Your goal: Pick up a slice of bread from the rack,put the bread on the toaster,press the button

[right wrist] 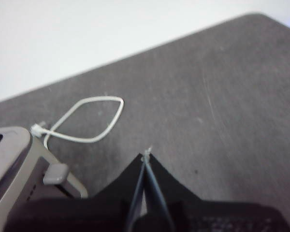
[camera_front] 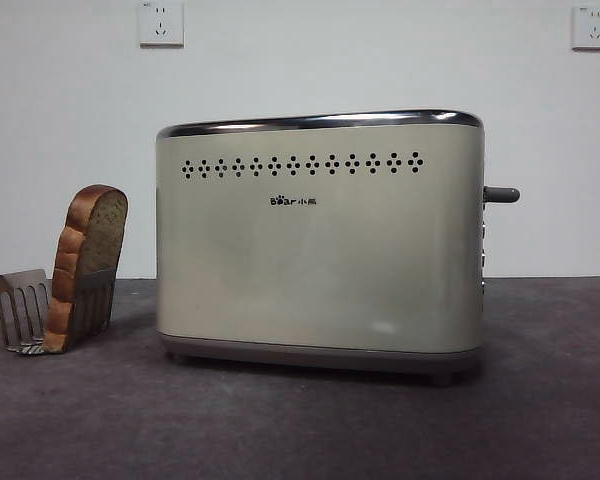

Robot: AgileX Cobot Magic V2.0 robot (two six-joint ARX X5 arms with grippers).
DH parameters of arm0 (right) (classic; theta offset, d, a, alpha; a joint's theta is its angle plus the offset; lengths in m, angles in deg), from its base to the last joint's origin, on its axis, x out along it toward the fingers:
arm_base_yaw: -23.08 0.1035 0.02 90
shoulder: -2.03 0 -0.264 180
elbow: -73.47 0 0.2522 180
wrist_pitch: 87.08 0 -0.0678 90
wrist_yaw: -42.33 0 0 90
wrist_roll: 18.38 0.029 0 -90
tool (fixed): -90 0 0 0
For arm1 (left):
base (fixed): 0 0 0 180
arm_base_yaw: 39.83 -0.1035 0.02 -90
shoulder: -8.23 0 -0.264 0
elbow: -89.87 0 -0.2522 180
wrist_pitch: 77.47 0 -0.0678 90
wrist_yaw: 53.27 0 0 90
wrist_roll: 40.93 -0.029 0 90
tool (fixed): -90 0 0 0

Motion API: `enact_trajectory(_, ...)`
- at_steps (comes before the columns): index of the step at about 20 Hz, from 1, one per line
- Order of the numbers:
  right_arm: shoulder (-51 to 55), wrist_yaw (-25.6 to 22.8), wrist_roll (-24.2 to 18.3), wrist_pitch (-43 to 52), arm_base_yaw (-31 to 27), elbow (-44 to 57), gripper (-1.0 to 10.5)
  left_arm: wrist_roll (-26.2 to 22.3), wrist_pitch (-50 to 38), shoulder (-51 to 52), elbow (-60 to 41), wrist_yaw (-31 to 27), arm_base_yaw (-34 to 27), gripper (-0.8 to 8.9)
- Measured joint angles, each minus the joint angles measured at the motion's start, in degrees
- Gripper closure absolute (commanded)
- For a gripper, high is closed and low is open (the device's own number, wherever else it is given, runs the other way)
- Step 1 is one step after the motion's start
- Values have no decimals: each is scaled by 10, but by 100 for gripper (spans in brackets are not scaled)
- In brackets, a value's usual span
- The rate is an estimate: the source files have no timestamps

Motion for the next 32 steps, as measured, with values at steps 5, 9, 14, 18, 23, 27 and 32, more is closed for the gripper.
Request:
enact_trajectory(5,-67,0,0,-69,0,-68,946,0,94,-96,97,29,0,817)
enact_trajectory(9,-114,0,0,-111,0,-107,947,0,163,-177,179,51,0,817)
enact_trajectory(14,-179,40,0,-141,0,-149,947,0,225,-277,281,107,0,817)
enact_trajectory(18,-249,123,-12,-156,0,-191,946,0,285,-368,364,189,0,817)
enact_trajectory(23,-321,157,-35,-164,0,-233,946,1,374,-492,467,192,15,645)
enact_trajectory(27,-353,165,-39,-165,0,-242,946,3,378,-580,534,189,50,538)
enact_trajectory(32,-363,165,-41,-176,0,-242,947,4,394,-678,624,123,103,521)
